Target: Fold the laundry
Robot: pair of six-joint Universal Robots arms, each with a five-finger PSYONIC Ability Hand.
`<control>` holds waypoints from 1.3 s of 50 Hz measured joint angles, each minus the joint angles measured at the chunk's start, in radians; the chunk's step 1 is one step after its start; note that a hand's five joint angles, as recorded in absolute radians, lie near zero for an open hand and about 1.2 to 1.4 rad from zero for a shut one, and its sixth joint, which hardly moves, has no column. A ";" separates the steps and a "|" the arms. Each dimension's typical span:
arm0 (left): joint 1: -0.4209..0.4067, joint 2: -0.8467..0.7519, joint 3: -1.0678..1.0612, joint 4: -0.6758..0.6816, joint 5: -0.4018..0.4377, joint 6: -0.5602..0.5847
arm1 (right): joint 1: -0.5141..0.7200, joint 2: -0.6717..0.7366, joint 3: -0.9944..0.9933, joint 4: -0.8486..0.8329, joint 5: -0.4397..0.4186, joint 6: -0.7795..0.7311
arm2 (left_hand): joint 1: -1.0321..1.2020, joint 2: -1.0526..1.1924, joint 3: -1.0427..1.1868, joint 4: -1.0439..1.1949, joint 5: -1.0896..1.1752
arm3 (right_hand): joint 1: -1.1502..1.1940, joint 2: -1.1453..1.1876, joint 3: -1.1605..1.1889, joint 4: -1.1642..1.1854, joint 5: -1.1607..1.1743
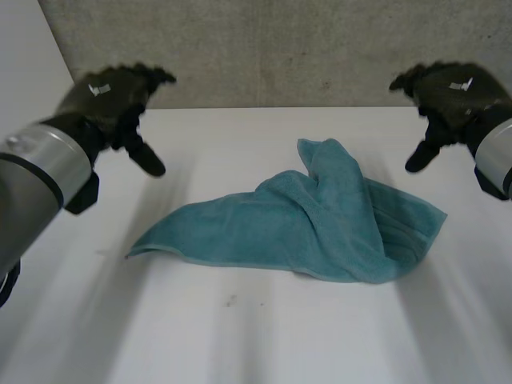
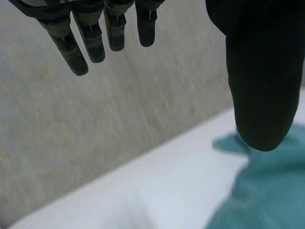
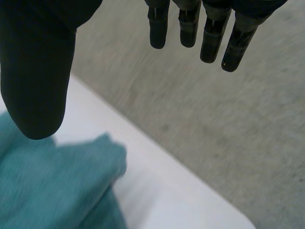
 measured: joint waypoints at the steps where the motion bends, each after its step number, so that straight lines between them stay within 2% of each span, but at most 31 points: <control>1: -0.001 -0.010 -0.005 -0.008 -0.004 0.014 | 0.000 0.007 0.002 0.016 0.000 -0.025 | 0.006 0.007 0.006 0.004 0.006 | 0.000 0.000 0.000 0.000 0.000; 6: -0.007 -0.077 -0.055 -0.027 -0.035 0.093 | -0.001 0.047 0.040 0.080 0.002 -0.120 | 0.120 0.107 0.093 0.106 0.095 | 0.000 0.000 0.000 0.000 0.000; 12: -0.006 -0.140 -0.106 0.002 -0.051 0.143 | -0.004 0.071 0.103 0.081 -0.005 -0.142 | 0.171 0.171 0.158 0.167 0.159 | 0.000 0.000 0.000 0.000 0.000; 20: 0.006 -0.277 -0.206 0.165 -0.057 0.210 | -0.055 0.084 0.263 -0.054 -0.041 -0.134 | 0.171 0.176 0.161 0.171 0.163 | 0.000 0.003 0.003 0.003 0.004; 30: 0.016 -0.354 -0.222 0.257 -0.059 0.219 | -0.149 0.082 0.394 -0.128 -0.062 -0.134 | 0.234 0.228 0.214 0.226 0.215 | 0.000 0.003 0.003 0.003 0.004; 31: 0.018 -0.362 -0.220 0.271 -0.059 0.220 | -0.164 0.081 0.406 -0.135 -0.068 -0.134 | 0.357 0.330 0.317 0.329 0.315 | 0.004 0.005 0.013 0.004 0.008; 32: 0.022 -0.373 -0.218 0.293 -0.060 0.221 | -0.190 0.081 0.427 -0.147 -0.080 -0.134 | 0.557 0.538 0.512 0.522 0.504 | 0.004 0.021 0.033 0.011 0.027; 34: 0.027 -0.381 -0.216 0.318 -0.060 0.225 | -0.206 0.081 0.437 -0.154 -0.089 -0.134 | 0.644 0.624 0.597 0.608 0.589 | 0.004 0.029 0.042 0.017 0.034; 36: 0.032 -0.390 -0.215 0.356 -0.060 0.239 | -0.236 0.081 0.451 -0.162 -0.107 -0.136 | 0.924 0.909 0.892 0.899 0.880 | 0.004 0.032 0.043 0.022 0.035; 39: 0.039 -0.391 -0.217 0.398 -0.061 0.274 | -0.260 0.083 0.453 -0.165 -0.124 -0.138 | 0.935 0.981 0.962 0.975 0.926 | 0.004 0.032 0.043 0.022 0.036; 44: 0.049 -0.347 -0.232 0.440 -0.063 0.344 | -0.293 0.105 0.443 -0.162 -0.175 -0.140 | 0.935 0.988 0.969 0.981 0.926 | 0.034 0.066 0.079 0.061 0.063; 50: 0.043 -0.271 -0.246 0.444 -0.062 0.362 | -0.299 0.135 0.432 -0.160 -0.222 -0.136 | 0.935 0.989 0.970 0.981 0.926 | 0.052 0.085 0.095 0.079 0.077; 51: 0.036 -0.216 -0.252 0.442 -0.061 0.364 | -0.298 0.154 0.424 -0.161 -0.248 -0.134 | 0.935 0.989 0.971 0.982 0.926 | 0.162 0.199 0.214 0.198 0.183; 61: 0.022 -0.094 -0.258 0.424 -0.059 0.348 | -0.296 0.243 0.386 -0.164 -0.268 -0.141 | 0.929 0.956 0.945 0.954 0.919 | 0.191 0.241 0.254 0.239 0.225; 64: 0.030 -0.086 -0.268 0.401 -0.058 0.344 | -0.298 0.264 0.379 -0.166 -0.264 -0.148 | 0.593 0.622 0.613 0.619 0.610 | 0.192 0.242 0.257 0.240 0.229; 65: 0.033 -0.087 -0.272 0.394 -0.058 0.344 | -0.299 0.268 0.379 -0.167 -0.264 -0.150 | 0.540 0.573 0.574 0.580 0.570 | 0.195 0.244 0.261 0.245 0.233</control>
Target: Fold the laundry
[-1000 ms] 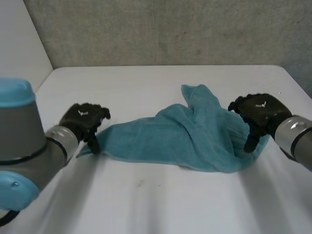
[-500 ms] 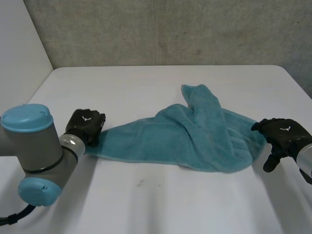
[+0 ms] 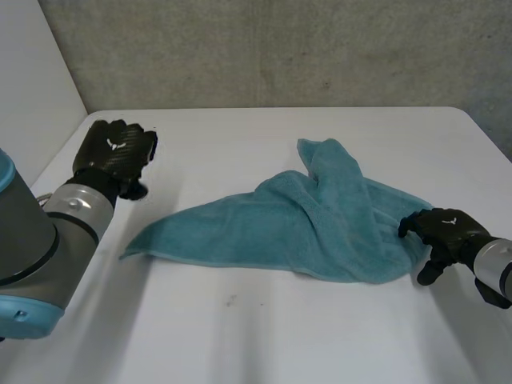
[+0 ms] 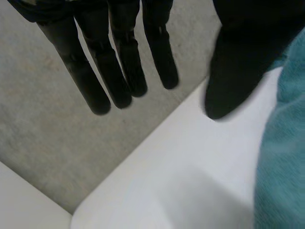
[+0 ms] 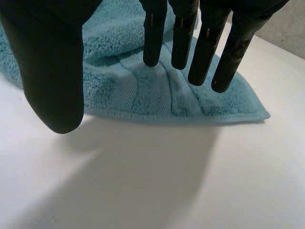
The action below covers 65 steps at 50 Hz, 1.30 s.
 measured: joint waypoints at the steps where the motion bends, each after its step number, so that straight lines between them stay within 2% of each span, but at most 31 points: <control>1: 0.008 -0.002 -0.010 -0.014 0.001 -0.001 | -0.001 0.005 -0.001 -0.002 0.000 -0.004 | -0.072 -0.074 -0.083 -0.073 -0.073 | 0.015 0.019 0.015 0.014 0.010; 2: 0.011 -0.004 -0.014 -0.020 0.001 -0.001 | -0.001 0.006 -0.001 -0.003 0.000 -0.006 | -0.176 -0.177 -0.187 -0.190 -0.194 | 0.018 0.023 0.017 0.017 0.012; 5: 0.028 -0.020 -0.036 -0.041 0.003 -0.001 | -0.001 0.011 0.000 -0.020 -0.001 -0.013 | -0.229 -0.258 -0.264 -0.273 -0.281 | 0.076 0.091 0.080 0.078 0.068; 13: 0.046 -0.083 -0.075 -0.049 0.007 -0.001 | 0.004 0.030 0.000 -0.076 0.003 -0.018 | -0.229 -0.269 -0.270 -0.286 -0.294 | 0.156 0.186 0.177 0.174 0.161; 40: 0.073 -0.278 -0.027 0.051 0.009 0.014 | 0.038 0.064 -0.009 -0.119 0.004 -0.012 | -0.227 -0.266 -0.269 -0.281 -0.290 | 0.163 0.190 0.192 0.187 0.176; 44: 0.073 -0.297 -0.012 0.052 0.008 0.015 | 0.054 0.072 -0.018 -0.123 0.006 -0.008 | -0.022 -0.077 -0.092 -0.091 -0.098 | 0.178 0.209 0.205 0.201 0.188; 46: 0.073 -0.305 -0.002 0.053 0.007 0.014 | 0.066 0.078 -0.027 -0.124 0.007 -0.005 | 0.332 0.269 0.237 0.245 0.230 | 0.190 0.225 0.218 0.215 0.202; 47: 0.073 -0.307 0.001 0.054 0.007 0.014 | 0.069 0.081 -0.031 -0.124 0.007 -0.004 | 0.378 0.325 0.305 0.313 0.295 | 0.191 0.227 0.219 0.216 0.202; 49: 0.074 -0.310 0.007 0.057 0.006 0.014 | 0.074 0.088 -0.039 -0.124 0.008 -0.003 | 0.381 0.407 0.386 0.394 0.336 | 0.202 0.239 0.231 0.228 0.215; 55: 0.083 -0.292 0.013 0.072 0.004 0.009 | 0.089 0.117 -0.068 -0.125 0.010 -0.002 | 0.381 0.417 0.396 0.402 0.336 | 0.304 0.361 0.347 0.347 0.329; 56: 0.087 -0.280 0.011 0.074 0.004 0.007 | 0.092 0.124 -0.076 -0.126 0.013 -0.002 | 0.381 0.417 0.396 0.402 0.336 | 0.468 0.557 0.547 0.536 0.518; 58: 0.089 -0.268 0.008 0.076 0.004 0.005 | 0.094 0.128 -0.082 -0.127 0.015 -0.001 | 0.381 0.417 0.396 0.402 0.336 | 0.551 0.663 0.643 0.652 0.639; 65: 0.099 -0.199 -0.005 0.070 0.002 0.000 | 0.092 0.092 -0.106 -0.140 0.032 0.008 | 0.381 0.418 0.398 0.402 0.336 | 0.562 0.705 0.686 0.709 0.681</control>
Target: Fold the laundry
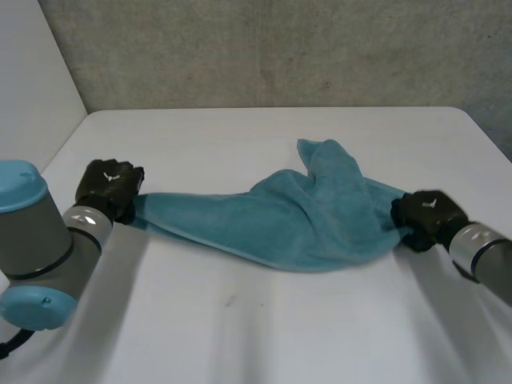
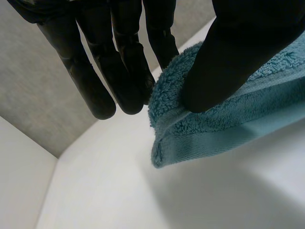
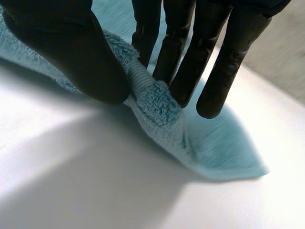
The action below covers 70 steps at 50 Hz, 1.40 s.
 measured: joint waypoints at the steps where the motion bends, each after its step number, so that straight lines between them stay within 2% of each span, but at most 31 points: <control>1: 0.000 0.009 -0.001 -0.001 0.000 0.000 | -0.001 -0.015 -0.002 0.001 0.002 0.004 | 0.000 0.000 0.000 0.000 0.000 | 0.000 0.000 0.000 0.000 0.000; 8: 0.009 0.192 0.001 -0.039 0.001 0.001 | -0.011 -0.258 -0.048 0.052 0.029 0.072 | 0.000 0.000 0.000 0.000 0.000 | 0.000 0.000 0.016 0.003 0.004; 15: 0.022 0.382 0.036 -0.155 0.006 0.006 | -0.019 -0.428 -0.219 0.348 0.031 0.071 | 0.000 0.001 0.000 0.004 0.000 | 0.000 0.000 0.018 0.003 0.010; 18: 0.025 0.417 0.053 -0.235 0.009 0.010 | -0.020 -0.441 -0.298 0.509 0.031 0.017 | 0.000 0.001 0.000 0.004 0.000 | 0.000 0.000 0.019 0.003 0.013; 19: 0.025 0.417 0.053 -0.235 0.009 0.010 | -0.020 -0.441 -0.298 0.509 0.031 0.017 | 0.000 0.001 0.000 0.004 0.000 | 0.000 0.000 0.019 0.003 0.013; 22: 0.026 0.419 0.064 -0.330 0.012 0.013 | -0.016 -0.413 -0.363 0.671 0.037 -0.097 | 0.000 0.001 0.000 0.004 0.000 | 0.000 0.000 0.019 0.003 0.013; 25: 0.025 0.403 0.067 -0.366 0.013 0.015 | -0.011 -0.380 -0.387 0.732 0.044 -0.159 | 0.000 0.001 0.000 0.004 0.000 | 0.000 0.000 0.019 0.003 0.013; 28: 0.022 0.330 0.073 -0.395 0.012 0.022 | 0.010 -0.278 -0.424 0.772 0.080 -0.229 | 0.000 0.001 0.001 0.004 0.000 | 0.000 0.000 0.019 0.003 0.013; 33: 0.018 0.185 0.122 -0.394 0.010 0.039 | 0.061 -0.116 -0.495 0.743 0.151 -0.257 | 0.000 0.002 0.001 0.005 0.000 | 0.000 0.000 0.019 0.003 0.013; 38: 0.007 -0.010 0.312 -0.348 0.005 0.053 | 0.143 0.055 -0.675 0.597 0.269 -0.234 | 0.000 0.002 0.002 0.005 0.000 | 0.000 0.000 0.019 0.003 0.013; 43: -0.005 -0.083 0.524 -0.257 -0.001 0.042 | 0.188 0.099 -0.843 0.427 0.349 -0.188 | 0.000 0.002 0.003 0.005 0.000 | 0.000 0.003 0.019 0.003 0.013; 47: -0.016 -0.083 0.707 -0.061 -0.024 0.026 | 0.219 0.062 -0.972 0.147 0.405 -0.120 | 0.000 0.003 0.003 0.005 0.000 | 0.000 0.007 0.019 0.003 0.013; 50: -0.018 -0.067 0.746 0.023 -0.040 0.023 | 0.224 0.031 -0.977 0.069 0.413 -0.104 | 0.000 0.003 0.003 0.005 0.000 | 0.000 0.007 0.019 0.003 0.013; 52: -0.020 -0.033 0.778 0.140 -0.069 0.019 | 0.229 -0.068 -0.929 -0.083 0.418 -0.076 | 0.000 0.003 0.003 0.005 0.000 | 0.000 0.007 0.019 0.003 0.013; 56: -0.023 -0.004 0.747 0.179 -0.090 0.011 | 0.233 -0.149 -0.808 -0.150 0.411 -0.064 | 0.000 0.003 0.003 0.005 0.000 | 0.000 0.007 0.019 0.003 0.018; 64: -0.019 0.017 0.544 0.130 -0.096 -0.030 | 0.233 -0.193 -0.542 -0.097 0.373 -0.063 | 0.000 0.003 0.003 0.005 0.000 | 0.000 0.007 0.020 0.004 0.019; 65: -0.016 0.015 0.460 0.118 -0.093 -0.047 | 0.232 -0.190 -0.466 -0.065 0.355 -0.064 | 0.000 0.003 0.003 0.005 0.000 | 0.000 0.007 0.022 0.004 0.019; 69: -0.012 0.010 0.368 0.111 -0.091 -0.064 | 0.230 -0.181 -0.386 -0.036 0.335 -0.065 | 0.000 0.003 0.004 0.005 0.000 | 0.000 0.007 0.023 0.003 0.019; 70: -0.009 0.000 0.279 0.109 -0.088 -0.075 | 0.227 -0.157 -0.315 -0.018 0.318 -0.065 | 0.000 0.003 0.004 0.005 0.000 | 0.000 0.007 0.023 0.003 0.020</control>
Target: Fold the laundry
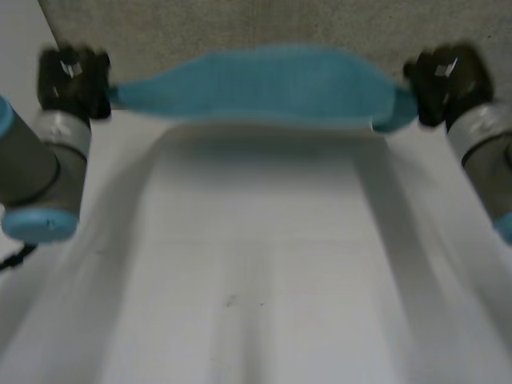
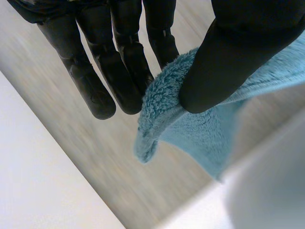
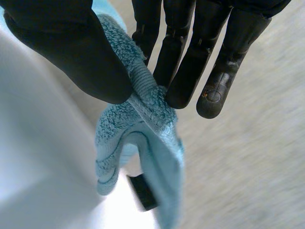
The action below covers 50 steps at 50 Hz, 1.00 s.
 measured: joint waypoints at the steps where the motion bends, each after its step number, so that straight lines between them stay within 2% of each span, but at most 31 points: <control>1: 0.000 0.000 0.000 0.000 0.000 0.000 | 0.000 0.000 0.000 0.000 0.000 0.000 | 0.000 0.000 0.000 0.000 0.000 | 0.000 0.000 0.000 0.000 0.000; 10: 0.005 -0.045 -0.210 0.007 0.005 -0.003 | -0.007 0.130 0.145 0.056 -0.019 0.002 | 0.000 0.000 0.000 0.000 0.000 | 0.000 -0.003 -0.004 -0.004 0.000; 12: 0.008 -0.046 -0.240 0.007 0.005 -0.001 | -0.010 0.147 0.163 0.087 -0.022 0.006 | 0.000 0.000 0.000 0.000 0.000 | -0.070 -0.091 -0.096 -0.102 -0.077; 13: 0.013 -0.042 -0.254 0.007 0.005 -0.001 | -0.012 0.148 0.171 0.102 -0.024 0.013 | 0.000 0.000 0.000 0.000 0.000 | -0.220 -0.302 -0.289 -0.293 -0.259; 14: 0.015 -0.040 -0.258 0.007 0.005 -0.001 | -0.014 0.146 0.174 0.107 -0.025 0.017 | 0.000 0.000 0.000 0.000 0.000 | -0.220 -0.302 -0.289 -0.293 -0.259; 16: 0.025 -0.031 -0.268 0.007 0.005 -0.001 | -0.025 0.132 0.180 0.116 -0.029 0.038 | 0.000 0.000 0.000 0.000 0.000 | -0.411 -0.541 -0.535 -0.541 -0.509; 17: 0.031 -0.025 -0.273 0.007 0.005 -0.001 | -0.032 0.124 0.183 0.119 -0.031 0.049 | 0.000 0.000 0.000 0.000 0.000 | -0.411 -0.541 -0.535 -0.541 -0.509; 18: 0.045 -0.011 -0.280 0.007 0.005 -0.001 | -0.056 0.096 0.190 0.123 -0.041 0.088 | 0.000 0.000 0.000 0.000 0.000 | -0.479 -0.624 -0.625 -0.631 -0.602; 21: 0.060 0.008 -0.287 0.006 0.005 -0.001 | -0.103 0.054 0.201 0.122 -0.070 0.166 | 0.000 0.000 0.000 0.000 0.000 | -0.535 -0.695 -0.702 -0.710 -0.681; 25: 0.067 0.025 -0.291 0.004 0.005 -0.002 | -0.154 0.021 0.211 0.119 -0.110 0.253 | 0.000 0.000 0.000 0.000 0.000 | -0.535 -0.695 -0.702 -0.711 -0.685; 26: 0.070 0.040 -0.293 0.002 0.005 -0.004 | -0.205 -0.001 0.222 0.120 -0.156 0.338 | 0.000 0.000 0.000 0.000 0.000 | -0.535 -0.695 -0.702 -0.711 -0.687; 32: 0.067 0.065 -0.300 -0.001 0.005 -0.008 | -0.301 -0.025 0.266 0.126 -0.240 0.438 | 0.000 0.000 0.000 0.000 0.000 | -0.535 -0.695 -0.702 -0.711 -0.687; 34: 0.064 0.072 -0.304 -0.001 0.005 -0.009 | -0.339 -0.028 0.299 0.127 -0.275 0.430 | 0.000 0.000 0.000 0.000 0.000 | -0.535 -0.695 -0.702 -0.711 -0.687; 39: 0.063 0.074 -0.306 -0.001 0.005 -0.009 | -0.352 -0.028 0.317 0.127 -0.289 0.412 | 0.000 0.000 0.000 0.000 0.000 | -0.535 -0.695 -0.702 -0.711 -0.687; 42: 0.057 0.079 -0.316 -0.002 0.005 -0.010 | -0.394 -0.022 0.401 0.115 -0.351 0.280 | 0.000 0.000 0.000 0.000 0.000 | -0.535 -0.695 -0.702 -0.711 -0.686; 50: 0.056 0.079 -0.320 -0.002 0.007 -0.010 | -0.405 0.014 0.464 0.051 -0.399 0.172 | 0.000 0.000 0.000 0.000 0.000 | -0.530 -0.674 -0.676 -0.681 -0.654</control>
